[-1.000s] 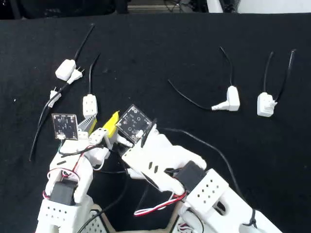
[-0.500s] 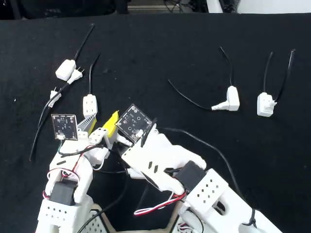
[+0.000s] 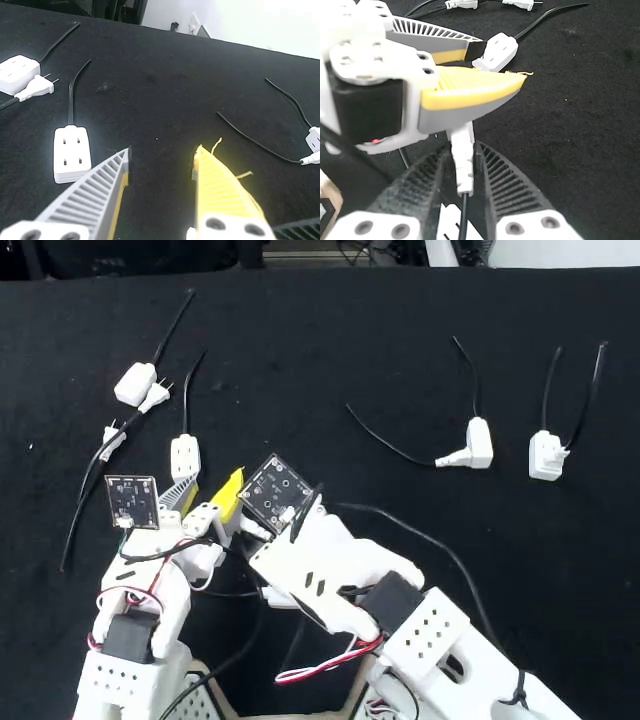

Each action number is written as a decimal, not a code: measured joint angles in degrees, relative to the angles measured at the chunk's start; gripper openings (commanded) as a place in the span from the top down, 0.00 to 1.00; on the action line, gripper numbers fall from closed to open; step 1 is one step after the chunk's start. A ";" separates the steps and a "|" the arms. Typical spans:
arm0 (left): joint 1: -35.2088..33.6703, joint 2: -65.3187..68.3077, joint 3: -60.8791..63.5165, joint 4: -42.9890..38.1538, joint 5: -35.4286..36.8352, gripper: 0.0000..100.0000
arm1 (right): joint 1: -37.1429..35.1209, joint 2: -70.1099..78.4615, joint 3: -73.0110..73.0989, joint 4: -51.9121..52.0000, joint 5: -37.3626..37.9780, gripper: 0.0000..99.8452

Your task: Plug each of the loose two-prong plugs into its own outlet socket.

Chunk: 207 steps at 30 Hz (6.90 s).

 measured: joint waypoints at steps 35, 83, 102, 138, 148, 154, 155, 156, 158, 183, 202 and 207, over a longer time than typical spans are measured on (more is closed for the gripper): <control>-0.18 0.00 -0.09 1.14 0.00 0.79 | -0.09 0.00 0.09 -1.32 -2.73 0.99; -19.69 0.70 -2.37 20.31 -20.13 0.79 | 0.18 20.75 -9.41 33.14 32.00 0.99; -21.01 0.70 -2.37 20.22 -17.58 0.79 | 14.59 28.13 -9.76 19.34 24.35 0.99; -21.01 0.70 -2.37 20.13 -17.58 0.79 | 16.09 68.31 -62.77 54.86 3.69 0.99; -21.01 0.70 -2.37 20.13 -17.58 0.79 | 12.75 69.10 -61.45 52.75 2.46 0.99; -21.01 0.70 -2.37 20.13 -17.58 0.79 | 12.75 69.19 -59.60 49.67 2.81 0.99; -21.01 0.70 -2.37 20.13 -17.58 0.79 | 12.75 69.19 -59.60 49.32 3.34 0.99; -21.01 0.70 -2.37 20.13 -17.58 0.79 | 12.75 69.19 -59.60 49.23 3.69 0.99; -21.01 0.70 -2.37 20.13 -17.58 0.79 | 12.75 69.19 -59.60 49.05 4.22 0.99; -21.01 0.70 -2.37 20.13 -17.58 0.79 | 14.86 69.19 -57.23 47.03 11.69 0.99; -21.01 0.70 -2.37 20.13 -17.58 0.79 | 15.21 73.49 -57.32 47.30 6.33 0.99; -21.01 0.70 -2.37 20.13 -17.58 0.79 | 15.21 73.49 -57.32 46.51 6.33 0.99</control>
